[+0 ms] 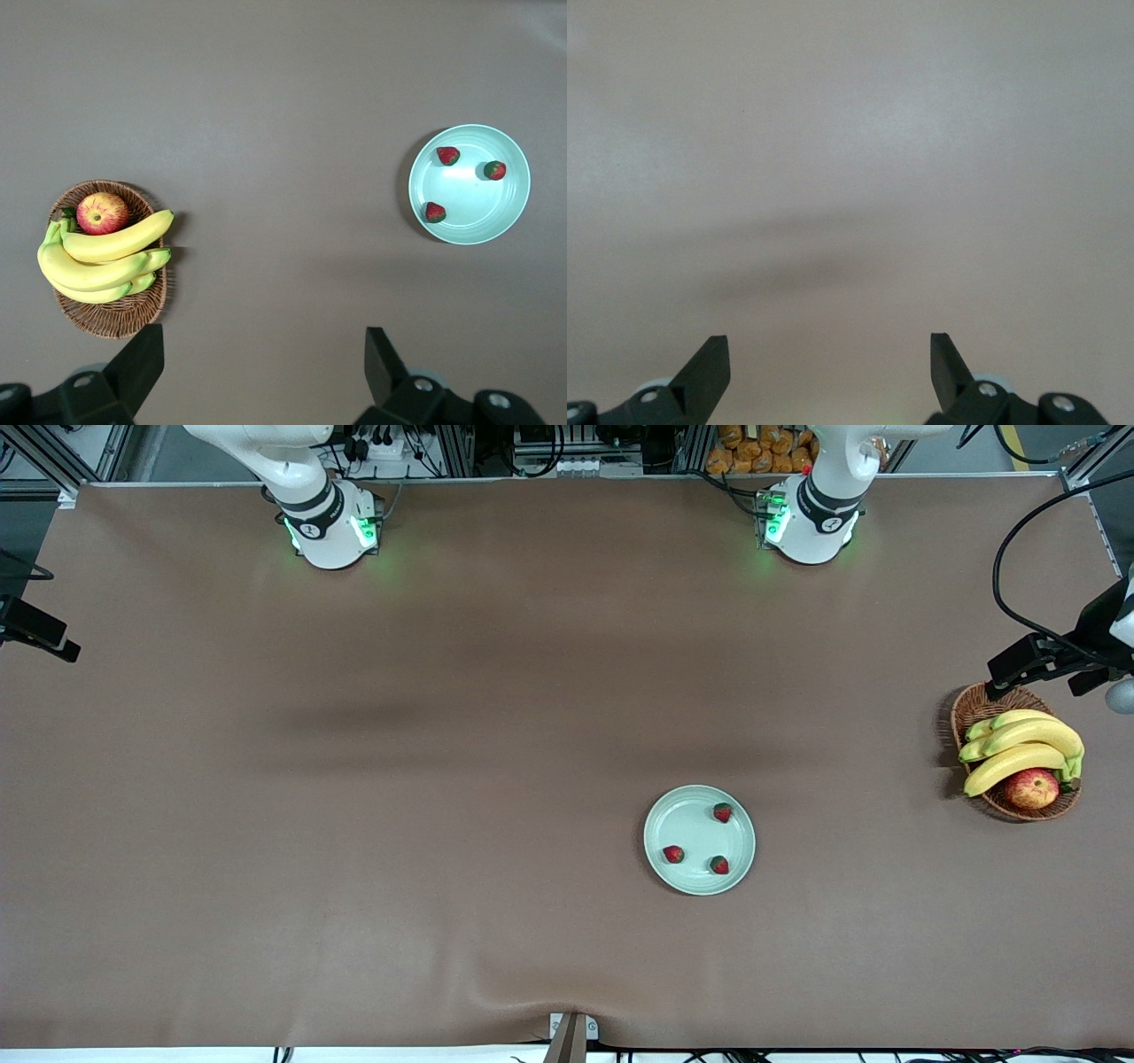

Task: Collect all strawberries into plate

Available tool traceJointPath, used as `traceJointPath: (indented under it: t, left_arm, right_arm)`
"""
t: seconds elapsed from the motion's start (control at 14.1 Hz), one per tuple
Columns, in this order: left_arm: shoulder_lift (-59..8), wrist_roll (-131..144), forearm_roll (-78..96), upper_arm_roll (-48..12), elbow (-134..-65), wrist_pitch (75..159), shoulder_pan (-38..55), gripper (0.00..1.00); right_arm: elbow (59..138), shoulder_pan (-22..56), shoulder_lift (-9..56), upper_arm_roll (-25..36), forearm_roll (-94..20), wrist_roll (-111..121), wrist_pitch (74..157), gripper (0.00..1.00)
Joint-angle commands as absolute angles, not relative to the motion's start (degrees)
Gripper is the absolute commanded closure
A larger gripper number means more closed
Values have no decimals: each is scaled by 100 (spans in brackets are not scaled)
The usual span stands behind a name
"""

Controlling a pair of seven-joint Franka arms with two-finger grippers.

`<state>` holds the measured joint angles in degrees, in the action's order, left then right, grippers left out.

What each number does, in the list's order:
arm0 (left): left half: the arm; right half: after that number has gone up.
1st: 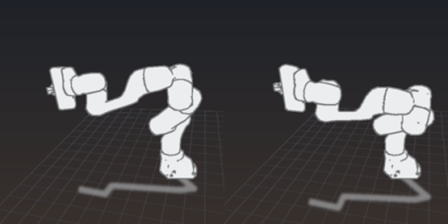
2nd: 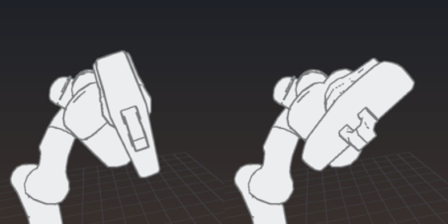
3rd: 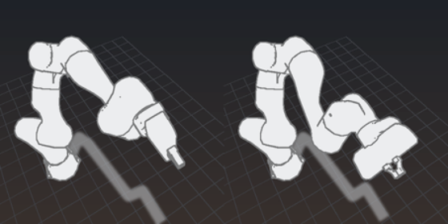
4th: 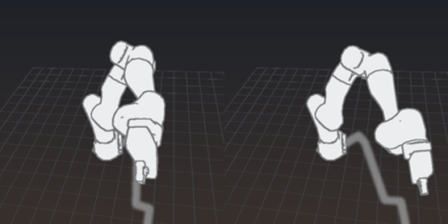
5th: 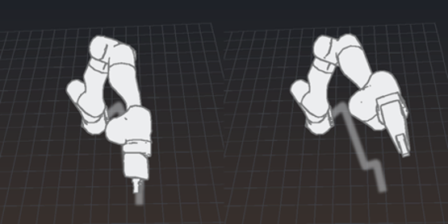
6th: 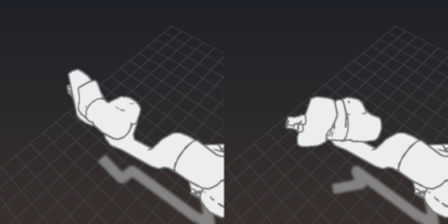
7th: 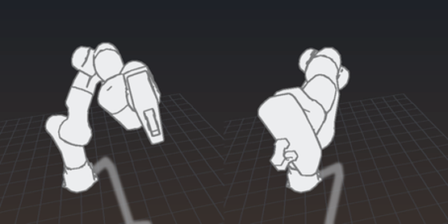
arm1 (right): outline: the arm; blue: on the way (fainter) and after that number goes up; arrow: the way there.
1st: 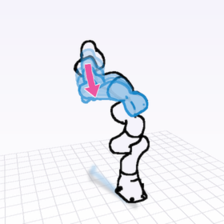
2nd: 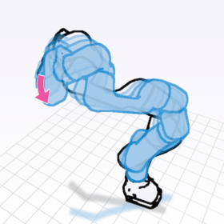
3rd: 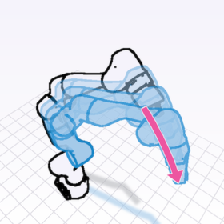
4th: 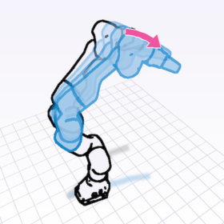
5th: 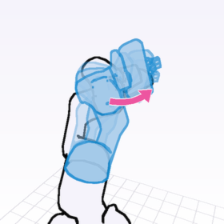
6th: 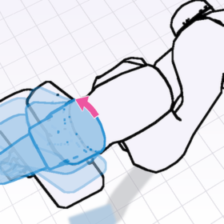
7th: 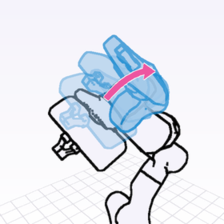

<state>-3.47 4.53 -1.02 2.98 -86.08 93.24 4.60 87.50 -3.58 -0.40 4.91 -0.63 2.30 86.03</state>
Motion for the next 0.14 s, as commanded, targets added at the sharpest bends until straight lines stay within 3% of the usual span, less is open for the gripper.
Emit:
traceJointPath:
  t: [0.0,0.07]
  left_arm:
    - [-229,466,9,308,-8710,9352,475,0]
    - [-229,440,17,308,-8727,9343,475,0]
  right_arm:
    - [8710,-501,-70,387,-79,299,8525,0]
    - [8710,-501,-70,395,-79,299,8525,0]
